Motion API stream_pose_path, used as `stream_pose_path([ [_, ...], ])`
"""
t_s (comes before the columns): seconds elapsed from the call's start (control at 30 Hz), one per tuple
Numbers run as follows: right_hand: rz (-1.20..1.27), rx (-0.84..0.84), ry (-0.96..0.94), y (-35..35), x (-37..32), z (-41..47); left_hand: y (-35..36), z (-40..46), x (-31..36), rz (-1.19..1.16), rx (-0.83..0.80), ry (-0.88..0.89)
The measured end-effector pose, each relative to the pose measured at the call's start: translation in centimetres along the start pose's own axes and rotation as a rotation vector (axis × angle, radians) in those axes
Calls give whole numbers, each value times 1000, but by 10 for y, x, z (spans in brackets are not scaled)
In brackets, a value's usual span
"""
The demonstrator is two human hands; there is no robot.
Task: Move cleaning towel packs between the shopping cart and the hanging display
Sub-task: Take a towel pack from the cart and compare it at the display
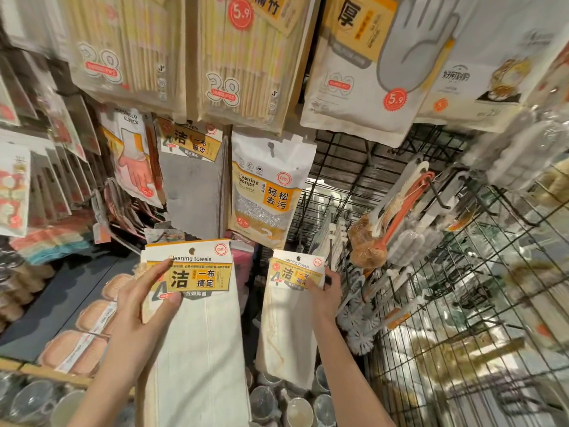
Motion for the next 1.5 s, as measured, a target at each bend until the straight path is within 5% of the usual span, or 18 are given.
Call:
stream_pose_path([
  [0.97, -393, 109, -36, 12, -3, 22, -1, -17, 3, -58, -35, -23],
  [1.23, -213, -67, -60, 10, -22, -18, 0, -25, 16, -211, -34, -36],
  [1.5, 16, -552, -222, 37, -93, -149, 2, -38, 16, -307, -66, -44],
])
Point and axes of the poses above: each hand's wrist, its own z-axis towards the middle knuckle, its own y-axis out of the palm, x = y × z, the point moved 5 cm from there along z, towards the middle knuckle, and after that the axes turned 7 degrees about -z, right-handed, at the moved point
